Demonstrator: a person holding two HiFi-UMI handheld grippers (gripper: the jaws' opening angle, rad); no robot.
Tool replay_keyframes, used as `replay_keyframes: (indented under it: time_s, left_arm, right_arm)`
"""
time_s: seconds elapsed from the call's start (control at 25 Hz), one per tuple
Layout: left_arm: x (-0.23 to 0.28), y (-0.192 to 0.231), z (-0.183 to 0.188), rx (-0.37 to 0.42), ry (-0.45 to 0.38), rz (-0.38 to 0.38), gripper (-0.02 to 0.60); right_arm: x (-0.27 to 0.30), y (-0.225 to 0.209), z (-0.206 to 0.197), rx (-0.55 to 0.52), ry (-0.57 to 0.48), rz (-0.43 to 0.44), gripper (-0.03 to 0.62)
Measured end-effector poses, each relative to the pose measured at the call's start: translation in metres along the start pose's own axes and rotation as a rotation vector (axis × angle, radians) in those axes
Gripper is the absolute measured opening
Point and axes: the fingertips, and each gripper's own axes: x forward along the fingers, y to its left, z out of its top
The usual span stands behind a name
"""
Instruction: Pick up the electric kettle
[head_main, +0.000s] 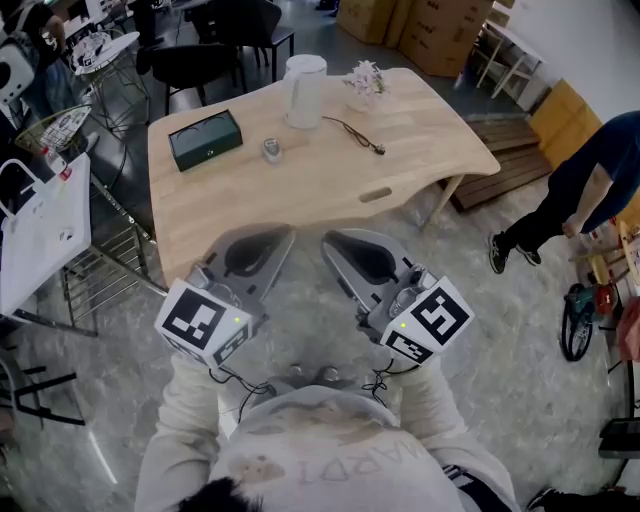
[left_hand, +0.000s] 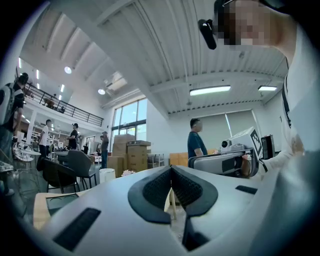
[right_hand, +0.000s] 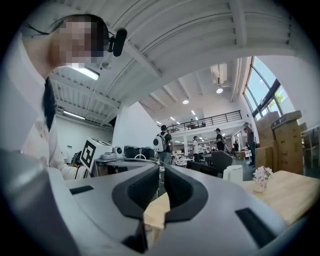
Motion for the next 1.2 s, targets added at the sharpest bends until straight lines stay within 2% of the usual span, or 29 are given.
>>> replay_keyframes:
  time_s: [0.36,0.6,0.88,1.2]
  left_arm:
    - [-0.006,0.017,-0.008,0.008,-0.003,-0.029,0.077]
    - [0.008,0.032,-0.021,-0.011,-0.002,-0.051,0.077]
    - [0.048,0.064,-0.026,-0.002,0.004,-0.038,0.077]
    - [0.125,0.11,-0.024,0.006,0.019,-0.007,0.077]
  right_arm:
    - [0.013,0.002,-0.006,0.011,-0.014,-0.023,0.04]
    - [0.023,-0.02,-0.019,0.016,0.005,-0.057,0.04]
    - [0.045,-0.071,-0.022,0.004,0.006,-0.037,0.08]
    - [0.081,-0.16,-0.016,0.001,0.003,0.026,0.103]
